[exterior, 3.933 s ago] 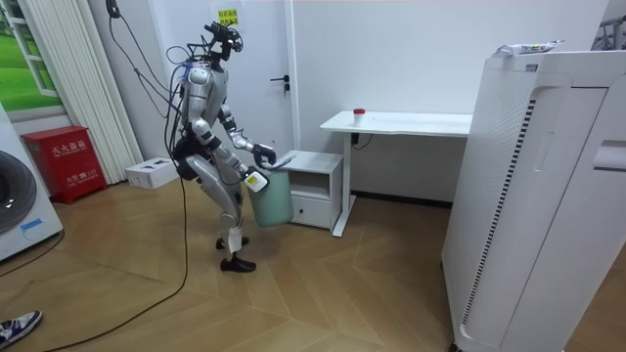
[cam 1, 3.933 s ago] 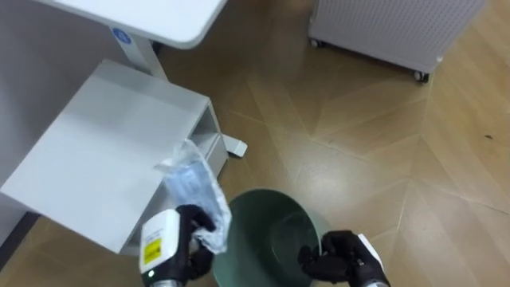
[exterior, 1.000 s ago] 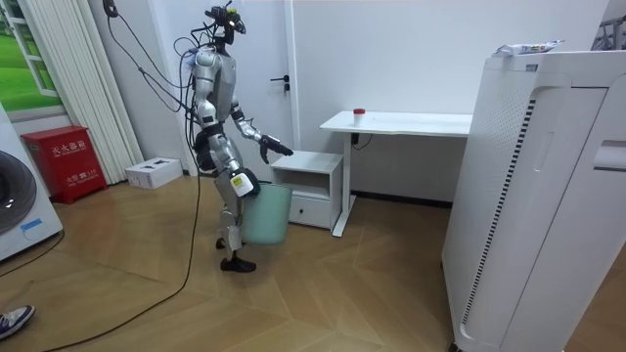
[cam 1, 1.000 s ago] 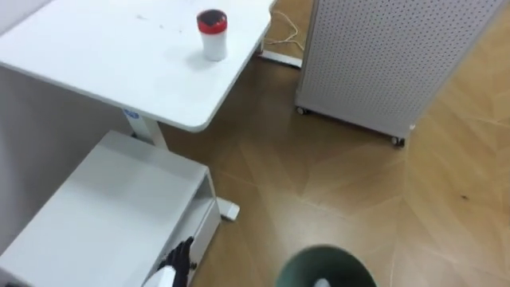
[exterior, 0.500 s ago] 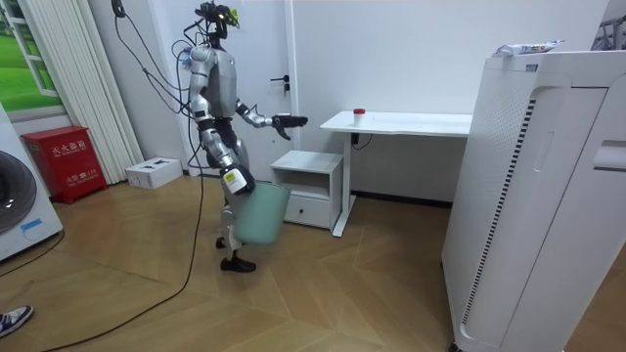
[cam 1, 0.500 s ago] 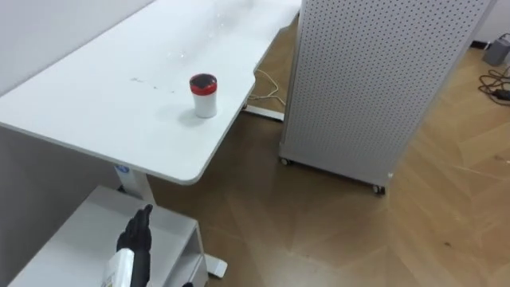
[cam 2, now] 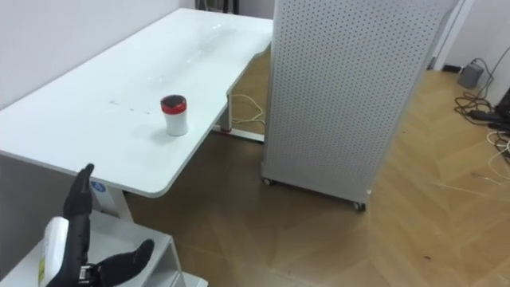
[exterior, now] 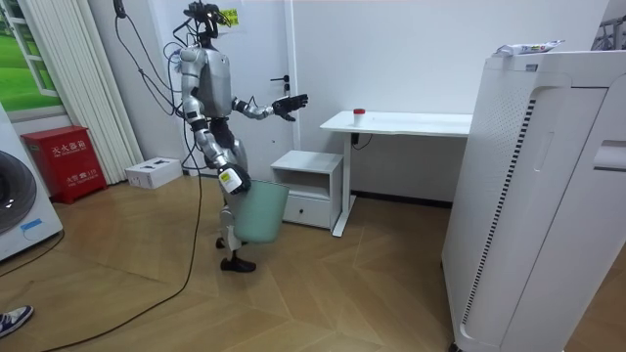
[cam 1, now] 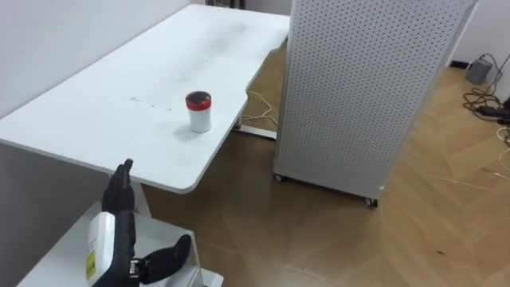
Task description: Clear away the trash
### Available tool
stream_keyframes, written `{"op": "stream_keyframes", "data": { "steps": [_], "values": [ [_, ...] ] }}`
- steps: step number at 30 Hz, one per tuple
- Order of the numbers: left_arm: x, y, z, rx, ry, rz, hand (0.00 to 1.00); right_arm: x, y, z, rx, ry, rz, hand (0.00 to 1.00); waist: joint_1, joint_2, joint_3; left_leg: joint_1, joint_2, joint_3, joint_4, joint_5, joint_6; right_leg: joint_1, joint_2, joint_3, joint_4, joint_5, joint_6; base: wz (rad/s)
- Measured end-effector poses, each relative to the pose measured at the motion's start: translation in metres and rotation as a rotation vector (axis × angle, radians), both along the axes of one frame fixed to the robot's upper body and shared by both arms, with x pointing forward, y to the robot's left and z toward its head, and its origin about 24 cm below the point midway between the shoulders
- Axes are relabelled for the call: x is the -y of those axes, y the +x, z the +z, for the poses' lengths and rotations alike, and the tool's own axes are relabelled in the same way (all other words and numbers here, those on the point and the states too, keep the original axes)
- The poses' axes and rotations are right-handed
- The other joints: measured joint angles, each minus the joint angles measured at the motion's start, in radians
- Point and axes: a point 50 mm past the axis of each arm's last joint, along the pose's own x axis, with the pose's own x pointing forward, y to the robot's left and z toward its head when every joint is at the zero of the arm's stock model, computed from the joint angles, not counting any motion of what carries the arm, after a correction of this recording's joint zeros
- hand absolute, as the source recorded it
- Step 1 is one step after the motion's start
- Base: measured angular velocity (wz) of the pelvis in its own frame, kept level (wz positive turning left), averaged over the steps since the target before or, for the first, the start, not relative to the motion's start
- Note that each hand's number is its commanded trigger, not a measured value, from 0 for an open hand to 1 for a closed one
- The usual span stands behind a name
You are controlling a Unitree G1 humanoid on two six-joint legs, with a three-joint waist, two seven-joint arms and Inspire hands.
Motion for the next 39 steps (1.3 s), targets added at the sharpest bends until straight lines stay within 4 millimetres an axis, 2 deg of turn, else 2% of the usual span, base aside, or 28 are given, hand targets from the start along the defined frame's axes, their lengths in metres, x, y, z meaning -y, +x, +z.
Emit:
{"op": "stream_keyframes", "data": {
  "steps": [4,7,11,16,24,27,29,31,33,34,35,36,37,38,39],
  "values": [
    [-0.002,0.003,0.008,0.033,-0.003,0.000,0.00,-0.001,-0.002,-0.001,-0.003,0.010,-0.015,1.00,-0.009,0.002,0.0013,0.015,-0.001,0.003,-0.003,0.000,0.000,0.017,0.001,0.002,-0.003,-0.001,0.002,-0.02],
    [-0.005,0.008,0.014,0.056,-0.011,0.011,0.00,-0.001,-0.003,-0.001,-0.007,0.016,-0.014,1.00,-0.003,0.005,0.0037,0.025,-0.001,0.008,-0.008,0.000,0.000,0.017,0.008,0.010,-0.003,-0.001,0.002,-0.07],
    [-0.008,0.010,0.016,0.068,-0.012,0.027,0.00,-0.004,-0.003,-0.002,-0.013,0.034,0.028,1.00,0.017,0.008,0.0035,0.043,0.001,0.048,-0.022,0.000,0.000,0.012,0.016,0.032,0.002,-0.001,0.002,-0.21],
    [-0.010,0.010,0.015,0.061,-0.050,0.040,0.00,-0.005,-0.002,-0.002,-0.009,0.055,0.048,1.00,0.020,0.006,0.0026,0.062,0.002,0.060,-0.027,0.000,0.000,0.022,0.017,0.039,0.004,-0.001,0.002,-0.10],
    [-0.012,0.010,0.014,0.047,-0.091,0.042,0.00,-0.006,0.000,-0.002,-0.024,0.067,0.058,1.00,0.023,0.005,0.0021,0.081,0.007,0.066,-0.024,-0.001,-0.002,0.020,0.019,0.026,0.021,-0.003,-0.002,-0.08],
    [-0.016,0.009,0.015,0.051,-0.088,0.060,0.00,-0.008,0.004,0.000,-0.008,0.071,0.063,1.00,0.030,0.005,0.0023,0.082,0.019,0.092,-0.011,-0.010,-0.015,0.005,0.028,0.021,0.053,-0.011,-0.015,-0.25],
    [-0.021,0.009,0.016,0.062,-0.086,0.093,0.00,-0.008,0.006,0.001,0.005,0.067,0.068,1.00,0.032,0.003,0.0022,0.080,0.034,0.116,0.034,-0.026,-0.032,-0.013,0.030,-0.003,0.092,-0.029,-0.036,-0.39],
    [-0.026,0.008,0.017,0.068,-0.089,0.113,0.00,-0.009,0.008,0.002,0.011,0.059,0.087,1.00,0.029,-0.006,0.0027,0.073,0.033,0.113,0.088,-0.029,-0.036,-0.024,0.029,0.005,0.125,-0.056,-0.050,-0.46],
    [-0.030,0.008,0.018,0.074,-0.093,0.131,0.00,-0.008,0.009,0.003,0.014,0.049,0.093,1.00,0.036,-0.010,0.0030,0.054,0.036,0.082,0.167,-0.029,-0.036,-0.025,0.044,0.061,0.142,-0.070,-0.061,-0.63],
    [-0.032,0.008,0.019,0.080,-0.096,0.145,0.00,-0.006,0.010,0.004,0.017,0.040,0.102,1.00,0.048,-0.005,0.0005,0.038,0.032,0.012,0.210,-0.029,-0.036,-0.020,0.060,0.103,0.150,-0.073,-0.071,-0.74],
    [-0.035,0.007,0.019,0.088,-0.106,0.162,0.00,-0.004,0.012,0.006,0.026,0.032,0.109,1.00,0.056,-0.009,0.0042,0.004,0.025,-0.069,0.268,-0.036,-0.039,-0.022,0.071,0.130,0.160,-0.074,-0.083,-0.64],
    [-0.035,0.007,0.019,0.091,-0.114,0.167,0.00,-0.003,0.012,0.006,0.029,0.028,0.109,1.00,0.054,-0.002,-0.0014,-0.017,0.013,-0.110,0.278,-0.038,-0.040,-0.022,0.073,0.138,0.164,-0.075,-0.088,-0.40],
    [-0.034,0.007,0.020,0.097,-0.117,0.167,0.00,0.000,0.014,0.008,0.033,0.012,0.104,1.00,0.055,-0.006,0.0004,-0.065,-0.008,-0.160,0.269,-0.036,-0.043,-0.028,0.075,0.150,0.177,-0.081,-0.091,-0.39],
    [-0.034,0.007,0.020,0.102,-0.119,0.168,0.00,0.003,0.016,0.009,0.032,-0.001,0.105,1.00,0.063,-0.005,-0.0002,-0.115,-0.018,-0.190,0.236,-0.024,-0.052,-0.041,0.078,0.166,0.199,-0.089,-0.095,-0.48],
    [-0.034,0.008,0.020,0.105,-0.121,0.170,0.00,0.005,0.016,0.010,0.031,-0.007,0.107,1.00,0.069,-0.001,-0.0023,-0.137,-0.020,-0.194,0.214,-0.004,-0.062,-0.044,0.081,0.166,0.209,-0.093,-0.097,-0.61]
  ]
}}
